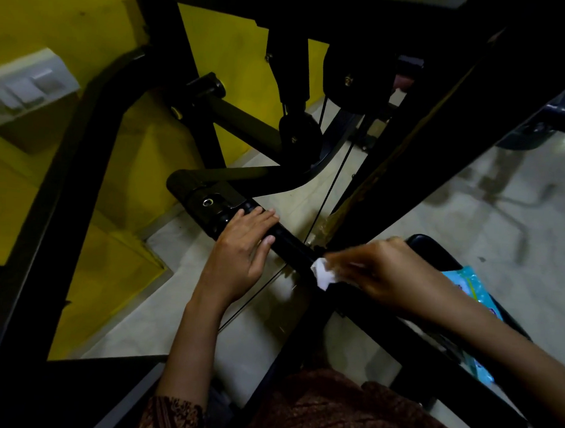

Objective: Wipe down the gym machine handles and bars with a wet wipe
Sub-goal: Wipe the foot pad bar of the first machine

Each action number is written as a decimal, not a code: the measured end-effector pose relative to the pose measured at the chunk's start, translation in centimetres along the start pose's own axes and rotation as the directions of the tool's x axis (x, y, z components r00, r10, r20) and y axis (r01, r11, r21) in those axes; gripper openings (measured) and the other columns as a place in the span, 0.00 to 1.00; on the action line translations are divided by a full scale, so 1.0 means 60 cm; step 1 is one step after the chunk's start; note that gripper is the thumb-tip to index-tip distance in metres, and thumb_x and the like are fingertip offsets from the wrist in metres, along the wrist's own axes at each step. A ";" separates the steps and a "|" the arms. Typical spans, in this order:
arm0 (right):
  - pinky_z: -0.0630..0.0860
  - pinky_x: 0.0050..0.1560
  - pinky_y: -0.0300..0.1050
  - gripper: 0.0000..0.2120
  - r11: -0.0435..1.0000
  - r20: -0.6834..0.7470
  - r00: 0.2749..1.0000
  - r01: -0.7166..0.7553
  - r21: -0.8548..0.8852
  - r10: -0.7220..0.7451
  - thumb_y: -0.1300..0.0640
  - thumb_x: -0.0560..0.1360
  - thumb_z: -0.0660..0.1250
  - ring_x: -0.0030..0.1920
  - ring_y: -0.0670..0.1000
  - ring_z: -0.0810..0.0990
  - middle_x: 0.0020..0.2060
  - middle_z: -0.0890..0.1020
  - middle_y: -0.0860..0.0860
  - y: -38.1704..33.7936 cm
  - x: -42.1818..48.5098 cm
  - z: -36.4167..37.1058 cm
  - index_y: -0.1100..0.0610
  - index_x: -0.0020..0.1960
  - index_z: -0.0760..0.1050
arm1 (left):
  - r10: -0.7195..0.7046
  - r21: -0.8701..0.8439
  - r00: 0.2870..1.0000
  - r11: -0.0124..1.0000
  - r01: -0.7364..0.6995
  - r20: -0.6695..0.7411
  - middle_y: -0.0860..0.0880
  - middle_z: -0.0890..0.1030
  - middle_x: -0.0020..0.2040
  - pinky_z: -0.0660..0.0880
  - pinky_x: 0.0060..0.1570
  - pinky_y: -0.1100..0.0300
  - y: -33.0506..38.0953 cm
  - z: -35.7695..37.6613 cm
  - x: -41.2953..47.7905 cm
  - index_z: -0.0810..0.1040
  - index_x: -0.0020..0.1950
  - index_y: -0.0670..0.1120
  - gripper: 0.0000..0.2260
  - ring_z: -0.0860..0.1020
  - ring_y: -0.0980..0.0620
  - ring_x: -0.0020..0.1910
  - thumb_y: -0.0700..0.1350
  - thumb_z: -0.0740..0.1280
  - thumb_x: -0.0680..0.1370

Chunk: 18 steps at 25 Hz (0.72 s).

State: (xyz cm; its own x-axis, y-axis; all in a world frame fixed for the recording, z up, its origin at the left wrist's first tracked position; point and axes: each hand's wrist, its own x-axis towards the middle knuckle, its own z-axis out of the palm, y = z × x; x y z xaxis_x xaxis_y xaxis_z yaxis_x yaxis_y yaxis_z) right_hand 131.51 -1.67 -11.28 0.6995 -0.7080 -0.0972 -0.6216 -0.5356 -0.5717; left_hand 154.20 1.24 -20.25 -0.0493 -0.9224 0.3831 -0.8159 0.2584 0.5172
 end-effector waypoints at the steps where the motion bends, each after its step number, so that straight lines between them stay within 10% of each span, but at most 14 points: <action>1: 0.73 0.59 0.41 0.16 0.999 -0.013 0.999 0.035 -0.015 -0.036 0.56 0.78 0.62 0.59 0.44 0.77 0.61 0.78 0.49 -0.008 0.017 0.008 0.50 0.65 0.73 | 0.002 0.004 1.000 1.000 -0.002 -0.001 0.43 0.76 0.63 0.52 0.71 0.63 0.001 0.000 0.000 0.75 0.64 0.40 0.18 0.66 0.54 0.67 0.46 0.56 0.78; 7: 0.69 0.51 0.24 0.20 0.999 0.104 0.993 -0.048 -0.008 0.048 0.65 0.72 0.69 0.57 0.43 0.78 0.62 0.76 0.58 0.006 0.003 0.040 0.62 0.64 0.73 | 0.043 0.076 0.999 0.996 -0.043 0.004 0.42 0.76 0.63 0.54 0.71 0.59 0.000 -0.001 -0.001 0.75 0.64 0.38 0.18 0.67 0.50 0.67 0.45 0.57 0.79; 12: 0.69 0.60 0.32 0.16 0.944 -0.327 0.928 -0.066 0.323 0.177 0.55 0.77 0.61 0.61 0.41 0.74 0.62 0.76 0.48 0.002 0.020 0.017 0.56 0.64 0.74 | 0.063 0.012 0.998 0.998 -0.062 -0.017 0.44 0.75 0.65 0.55 0.72 0.58 0.014 0.012 -0.015 0.75 0.64 0.39 0.17 0.65 0.53 0.69 0.43 0.57 0.79; 14: 0.67 0.57 0.29 0.17 0.954 -0.143 0.979 -0.100 0.283 0.145 0.54 0.79 0.59 0.62 0.44 0.74 0.64 0.76 0.50 -0.010 0.038 0.053 0.54 0.66 0.72 | 0.056 -0.016 0.998 0.998 -0.057 -0.025 0.43 0.74 0.65 0.56 0.72 0.58 0.017 0.018 -0.019 0.73 0.65 0.39 0.17 0.64 0.53 0.69 0.43 0.56 0.78; 18: 0.65 0.32 0.42 0.15 0.969 0.202 0.950 -0.221 -0.111 0.240 0.48 0.79 0.58 0.29 0.50 0.73 0.30 0.74 0.52 0.014 -0.003 0.018 0.55 0.43 0.78 | 0.054 -0.027 0.998 0.998 -0.054 -0.027 0.44 0.72 0.67 0.56 0.72 0.58 0.013 0.021 -0.019 0.72 0.66 0.39 0.18 0.63 0.53 0.70 0.44 0.56 0.79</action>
State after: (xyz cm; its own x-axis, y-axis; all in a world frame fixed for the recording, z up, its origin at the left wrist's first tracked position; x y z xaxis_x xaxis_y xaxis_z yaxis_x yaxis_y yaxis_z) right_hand 131.27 -1.48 -12.63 0.5863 -0.7081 -0.3936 -0.7961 -0.4137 -0.4416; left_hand 152.93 2.16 -21.25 -0.0772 -0.8990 0.4311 -0.7964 0.3157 0.5158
